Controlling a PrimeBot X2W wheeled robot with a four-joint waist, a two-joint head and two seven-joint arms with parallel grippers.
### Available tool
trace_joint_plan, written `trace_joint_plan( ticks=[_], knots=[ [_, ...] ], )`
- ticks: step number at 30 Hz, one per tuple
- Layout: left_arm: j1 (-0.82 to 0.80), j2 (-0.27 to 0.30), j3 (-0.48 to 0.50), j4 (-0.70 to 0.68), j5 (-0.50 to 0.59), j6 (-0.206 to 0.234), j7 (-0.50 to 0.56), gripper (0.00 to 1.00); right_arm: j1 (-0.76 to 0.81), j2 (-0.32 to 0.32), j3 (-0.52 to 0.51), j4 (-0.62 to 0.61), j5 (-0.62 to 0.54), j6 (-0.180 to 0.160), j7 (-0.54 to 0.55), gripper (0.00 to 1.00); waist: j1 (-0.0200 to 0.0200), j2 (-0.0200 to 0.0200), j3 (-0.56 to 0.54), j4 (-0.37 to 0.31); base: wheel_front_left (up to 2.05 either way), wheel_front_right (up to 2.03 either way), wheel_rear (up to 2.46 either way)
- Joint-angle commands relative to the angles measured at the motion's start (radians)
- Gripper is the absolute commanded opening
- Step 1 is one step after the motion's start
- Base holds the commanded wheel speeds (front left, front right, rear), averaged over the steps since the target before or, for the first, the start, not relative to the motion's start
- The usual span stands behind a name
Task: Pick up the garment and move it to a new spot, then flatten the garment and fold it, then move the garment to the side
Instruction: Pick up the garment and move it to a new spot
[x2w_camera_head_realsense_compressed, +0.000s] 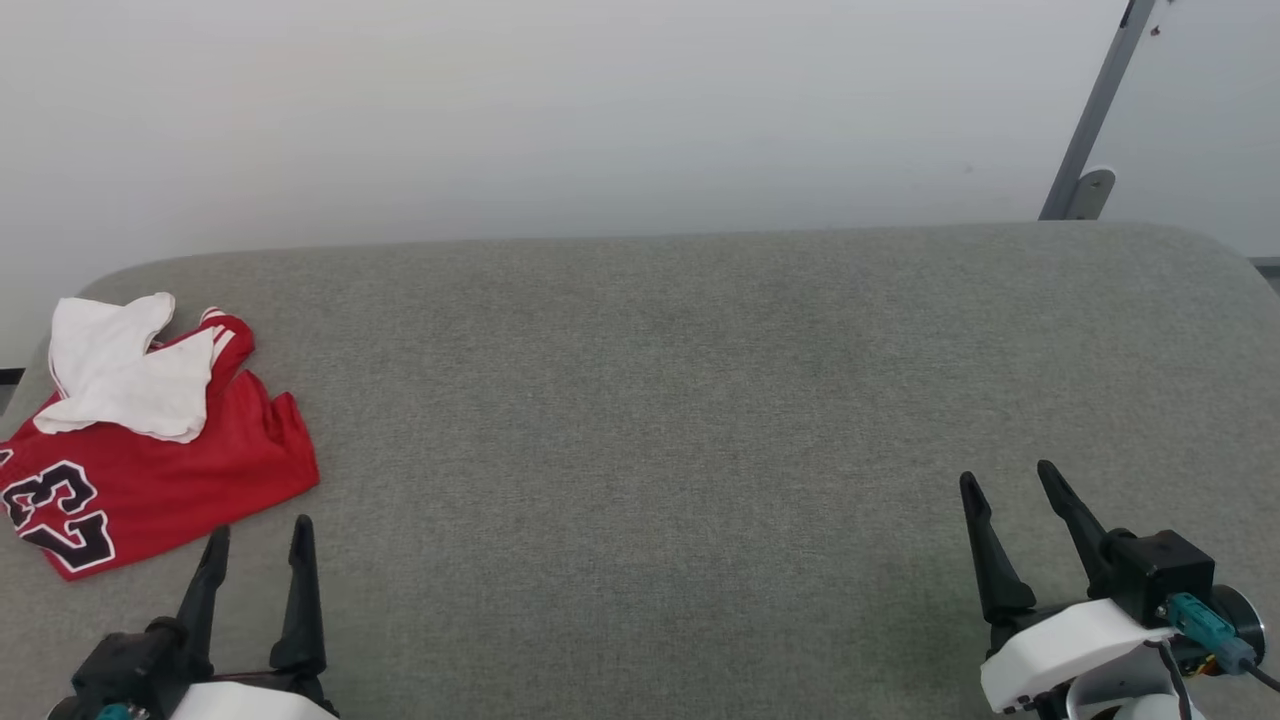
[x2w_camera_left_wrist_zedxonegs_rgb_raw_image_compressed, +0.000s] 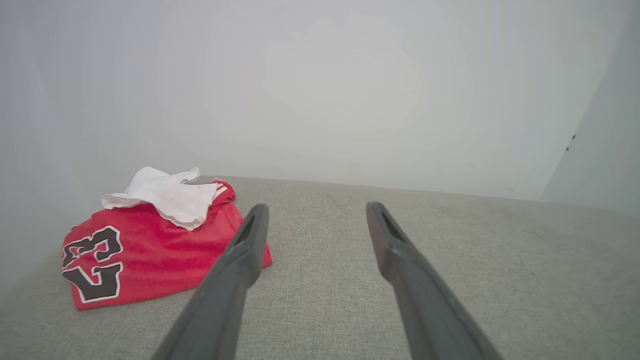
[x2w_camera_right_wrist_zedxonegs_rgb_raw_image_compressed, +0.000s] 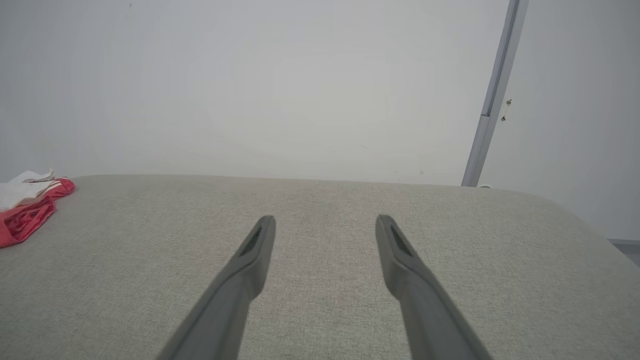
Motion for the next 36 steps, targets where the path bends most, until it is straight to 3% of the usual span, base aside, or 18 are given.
trace_joint_plan(
  ticks=[1,10,22,36],
  knots=[
    [0.002,-0.001,0.014,0.004,-0.009,0.004,-0.005,1.0,0.004,0.001,0.004,-0.006,-0.005,0.0,-0.004,1.0,0.0,0.0,-0.002,0.012,0.0,0.0,0.0],
    [-0.004,0.005,0.047,0.022,-0.023,0.014,-0.005,1.0,-0.001,-0.003,0.04,-0.001,0.005,0.0,0.003,1.0,0.0,0.0,-0.012,0.098,0.0,0.0,0.0],
    [-0.008,0.029,0.083,0.037,-0.042,0.034,-0.002,1.0,-0.017,0.002,0.123,0.007,0.021,0.0,0.016,1.0,0.0,0.0,-0.035,0.272,0.0,0.0,0.0],
    [0.002,0.025,0.075,0.033,-0.059,0.055,0.019,1.0,-0.031,0.01,0.183,0.014,0.043,0.0,0.025,1.0,0.0,0.0,-0.047,0.431,0.0,0.0,0.0]
  ],
)
